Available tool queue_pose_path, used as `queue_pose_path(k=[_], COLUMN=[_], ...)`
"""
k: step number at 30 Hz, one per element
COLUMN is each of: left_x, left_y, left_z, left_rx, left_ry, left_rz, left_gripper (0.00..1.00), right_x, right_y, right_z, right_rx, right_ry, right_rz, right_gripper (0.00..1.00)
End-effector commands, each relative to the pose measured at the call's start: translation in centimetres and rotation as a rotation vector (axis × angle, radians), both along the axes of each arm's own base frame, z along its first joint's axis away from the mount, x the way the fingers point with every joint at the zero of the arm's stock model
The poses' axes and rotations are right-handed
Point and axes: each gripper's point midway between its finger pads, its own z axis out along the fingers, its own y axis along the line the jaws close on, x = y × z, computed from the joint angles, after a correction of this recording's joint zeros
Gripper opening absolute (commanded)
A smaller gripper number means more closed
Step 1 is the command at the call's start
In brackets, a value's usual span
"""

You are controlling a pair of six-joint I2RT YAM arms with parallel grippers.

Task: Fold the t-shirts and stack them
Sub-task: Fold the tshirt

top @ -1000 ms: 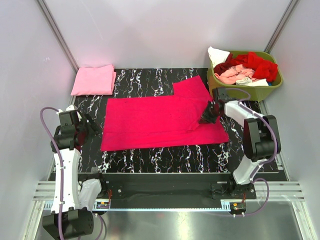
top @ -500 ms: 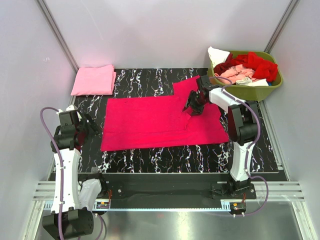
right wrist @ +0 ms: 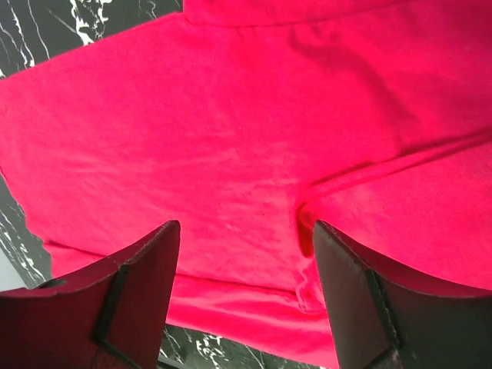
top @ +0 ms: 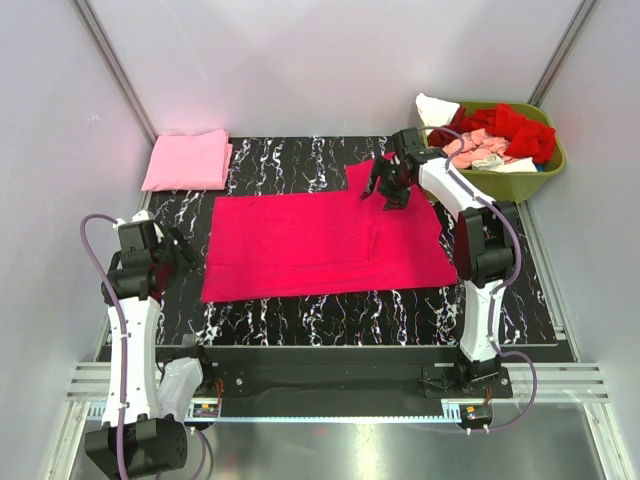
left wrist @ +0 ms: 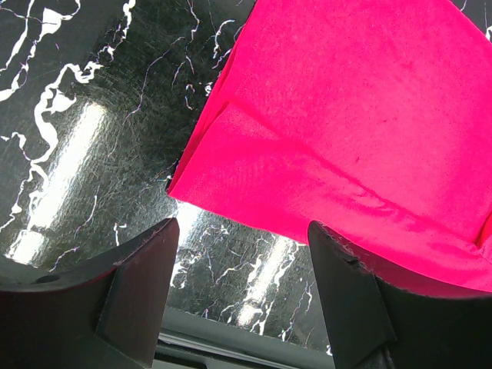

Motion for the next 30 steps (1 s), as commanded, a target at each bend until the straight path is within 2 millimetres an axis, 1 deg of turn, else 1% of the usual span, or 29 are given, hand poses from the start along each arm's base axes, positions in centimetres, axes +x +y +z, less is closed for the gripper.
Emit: queue_pose_path(k=[1,2,3,4,5,6,7,8,9,10,11,12,13,14,15,16,17,18,19,20,21,22,23,25,27,30], left_x=[0.6,0.6,0.6,0.6,0.6,0.6,0.5,0.5,0.6,0.8,0.8,0.9,1.3,1.0,0.9,0.7,0.0,-0.4,-0.4,-0.9,-0.9,-0.9,-0.9,-0.6,-0.6,-0.1], left_y=[0.3,0.3,0.4,0.5,0.5,0.6,0.6,0.5,0.4,-0.2,-0.6,-1.9,-2.6,-3.3,-3.8,-4.4,-4.4,-5.0,-5.2,-5.2,-4.8,-4.7,-4.6,-4.2,-4.0,-3.2], left_z=[-0.1,-0.3,-0.5,-0.9,-1.1,-1.4,-1.7,-1.9,-2.0,-2.3,-2.7,-2.9,-3.2,-4.0,-4.6,-5.2,-6.5,-7.2,-7.5,-8.4,-8.5,-8.5,-8.5,-8.7,-9.4,-10.6], left_rx=[0.005,0.003,0.003,0.002,0.000,0.002,-0.005,-0.009,-0.011,-0.022,-0.038,-0.068,-0.097,-0.109,-0.112,-0.118,-0.126,-0.130,-0.147,-0.147,-0.128,-0.126,-0.122,-0.111,-0.103,-0.075], left_ry=[-0.015,-0.009,0.000,0.022,0.030,0.044,0.064,0.075,0.081,0.094,0.103,0.104,0.106,0.128,0.147,0.167,0.202,0.215,0.207,0.225,0.220,0.223,0.222,0.212,0.215,0.214], left_rz=[0.011,0.011,0.014,0.022,0.025,0.032,0.035,0.035,0.030,0.021,0.014,-0.021,-0.011,-0.012,-0.009,0.013,0.036,0.025,0.049,0.060,0.079,0.099,0.107,0.132,0.138,0.180], left_gripper=[0.73,0.73,0.73,0.73,0.73,0.72,0.72,0.71,0.70,0.70,0.70,0.70,0.69,0.69,0.69,0.69,0.69,0.69,0.68,0.68,0.68,0.68,0.69,0.71,0.73,0.76], right_x=[-1.4,-2.7,-3.5,-4.2,-5.9,-6.7,-7.5,-9.2,-10.0,-10.7,-12.5,-13.3,-14.1,-15.8,-16.5,-17.1,-18.5,-19.0,-19.1,-20.6,-20.9,-20.8,-21.0,-20.7,-20.1,-19.8], right_y=[-0.8,-2.0,-2.7,-3.7,-5.4,-6.3,-7.3,-9.0,-9.9,-10.2,-10.9,-11.1,-11.3,-11.6,-11.8,-12.1,-12.4,-13.1,-13.5,-13.9,-14.5,-15.0,-15.8,-16.5,-16.8,-17.2], right_z=[3.6,3.3,3.0,4.2,2.1,1.7,2.3,0.7,0.2,1.0,-0.7,-0.9,-0.5,-1.6,-1.8,-1.3,-2.4,-2.7,-2.4,-4.0,-4.5,-4.6,-5.1,-5.1,-5.1,-6.1], right_rx=[-0.034,-0.071,-0.091,-0.102,-0.156,-0.170,-0.176,-0.195,-0.195,-0.170,-0.178,-0.180,-0.181,-0.188,-0.191,-0.195,-0.198,-0.193,-0.177,-0.156,-0.133,-0.090,-0.082,-0.102,-0.107,-0.099], right_ry=[-0.057,-0.049,-0.041,-0.069,-0.021,-0.013,-0.022,0.030,0.048,0.026,0.073,0.079,0.073,0.113,0.122,0.104,0.138,0.143,0.116,0.164,0.171,0.165,0.178,0.179,0.170,0.198], right_rz=[0.022,-0.002,-0.017,-0.042,-0.075,-0.092,-0.116,-0.151,-0.171,-0.179,-0.186,-0.187,-0.191,-0.198,-0.205,-0.221,-0.241,-0.274,-0.307,-0.342,-0.371,-0.411,-0.445,-0.467,-0.479,-0.494], right_gripper=[0.77,0.77,0.77,0.79,0.80,0.80,0.80,0.80,0.80,0.80,0.80,0.80,0.80,0.80,0.81,0.81,0.82,0.81,0.82,0.82,0.81,0.80,0.80,0.80,0.80,0.79])
